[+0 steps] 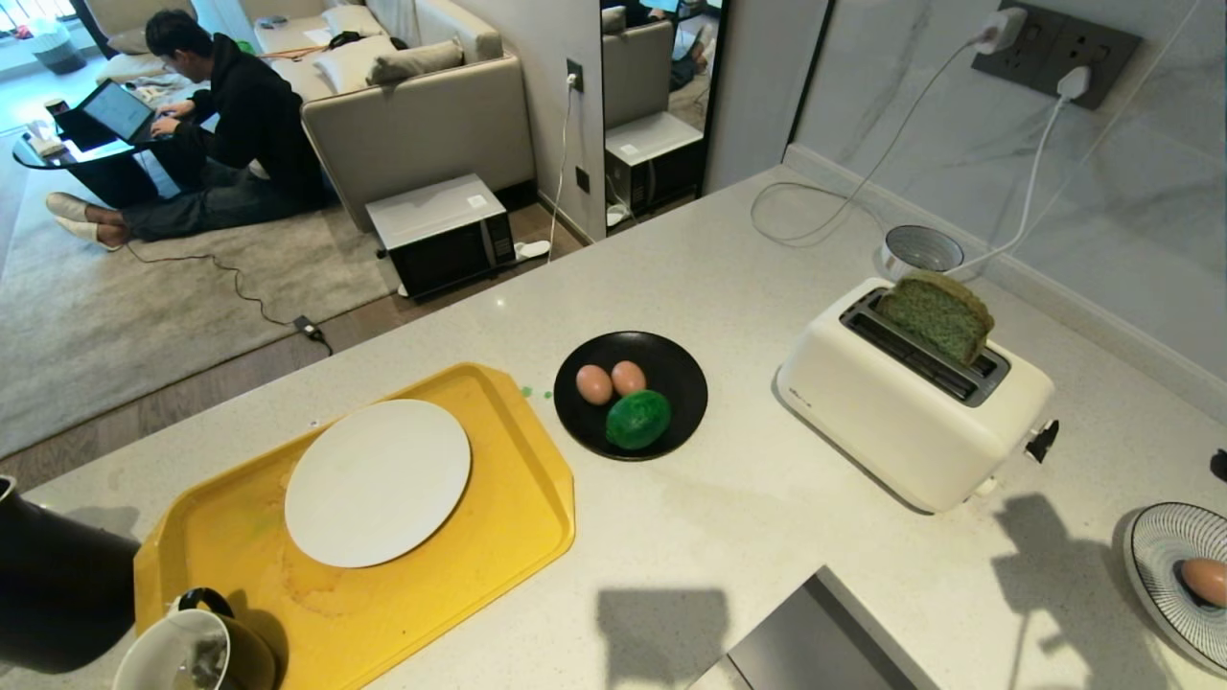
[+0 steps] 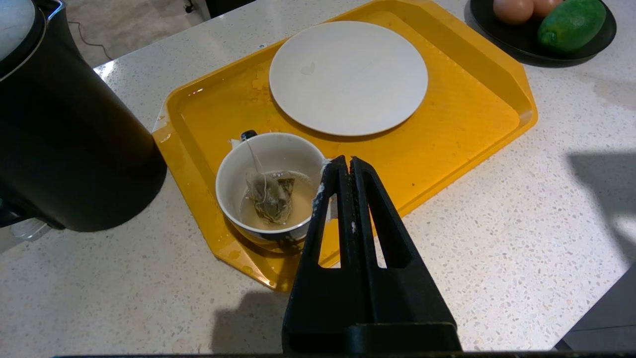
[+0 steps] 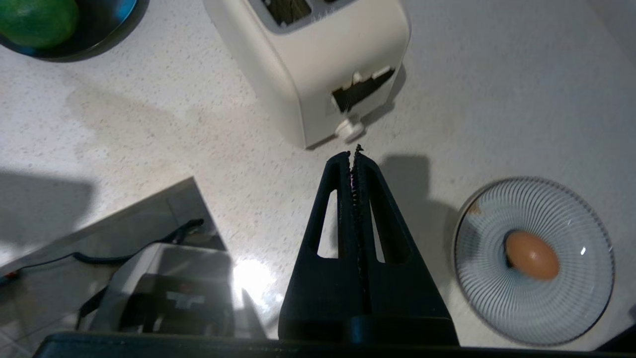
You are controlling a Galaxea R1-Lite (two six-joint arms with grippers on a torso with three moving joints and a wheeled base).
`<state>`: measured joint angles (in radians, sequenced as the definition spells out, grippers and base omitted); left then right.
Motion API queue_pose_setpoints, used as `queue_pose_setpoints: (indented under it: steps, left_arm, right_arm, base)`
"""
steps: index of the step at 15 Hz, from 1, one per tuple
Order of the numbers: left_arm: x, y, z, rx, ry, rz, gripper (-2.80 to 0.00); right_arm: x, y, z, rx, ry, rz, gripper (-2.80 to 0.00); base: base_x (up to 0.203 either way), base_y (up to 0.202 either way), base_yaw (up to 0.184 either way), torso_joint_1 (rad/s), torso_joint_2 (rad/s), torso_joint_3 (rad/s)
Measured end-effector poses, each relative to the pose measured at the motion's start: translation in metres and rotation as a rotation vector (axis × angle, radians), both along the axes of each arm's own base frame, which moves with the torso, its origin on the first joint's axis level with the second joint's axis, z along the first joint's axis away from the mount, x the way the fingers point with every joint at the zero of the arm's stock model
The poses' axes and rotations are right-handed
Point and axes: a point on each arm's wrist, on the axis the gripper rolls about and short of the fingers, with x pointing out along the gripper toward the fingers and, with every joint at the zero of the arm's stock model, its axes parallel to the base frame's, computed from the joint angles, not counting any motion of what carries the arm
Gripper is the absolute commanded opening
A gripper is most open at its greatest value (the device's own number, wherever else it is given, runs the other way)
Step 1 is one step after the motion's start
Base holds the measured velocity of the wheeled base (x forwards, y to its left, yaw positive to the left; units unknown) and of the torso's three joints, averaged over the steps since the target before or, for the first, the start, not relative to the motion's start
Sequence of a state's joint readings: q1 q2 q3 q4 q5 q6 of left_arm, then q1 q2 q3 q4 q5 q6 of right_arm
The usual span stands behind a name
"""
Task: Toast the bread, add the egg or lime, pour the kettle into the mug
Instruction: Put the baked bread on a plate
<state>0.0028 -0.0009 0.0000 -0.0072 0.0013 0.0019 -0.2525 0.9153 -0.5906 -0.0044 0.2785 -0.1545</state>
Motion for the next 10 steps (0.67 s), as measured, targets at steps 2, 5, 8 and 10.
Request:
queue_pose_setpoints:
  steps: [2, 5, 8, 10]
  left_arm:
    - [0.000, 0.000, 0.000, 0.000, 0.000, 0.000, -2.80]
    - [0.000, 0.000, 0.000, 0.000, 0.000, 0.000, -2.80]
    - [0.000, 0.000, 0.000, 0.000, 0.000, 0.000, -2.80]
    - [0.000, 0.000, 0.000, 0.000, 0.000, 0.000, -2.80]
  right_arm:
    - [-0.014, 0.004, -0.006, 0.044, 0.014, -0.020, -2.80]
    - [-0.016, 0.006, -0.016, 0.042, 0.038, -0.016, -2.80]
    - [-0.004, 0.005, -0.017, 0.039, 0.035, -0.007, -2.80]
    - [0.008, 0.002, -0.012, 0.061, 0.030, -0.012, -2.80]
  base:
    - [0.000, 0.000, 0.000, 0.000, 0.00, 0.000]
    - [0.000, 0.000, 0.000, 0.000, 0.00, 0.000]
    - [0.000, 0.000, 0.000, 0.000, 0.00, 0.000]
    - [0.000, 0.000, 0.000, 0.000, 0.00, 0.000]
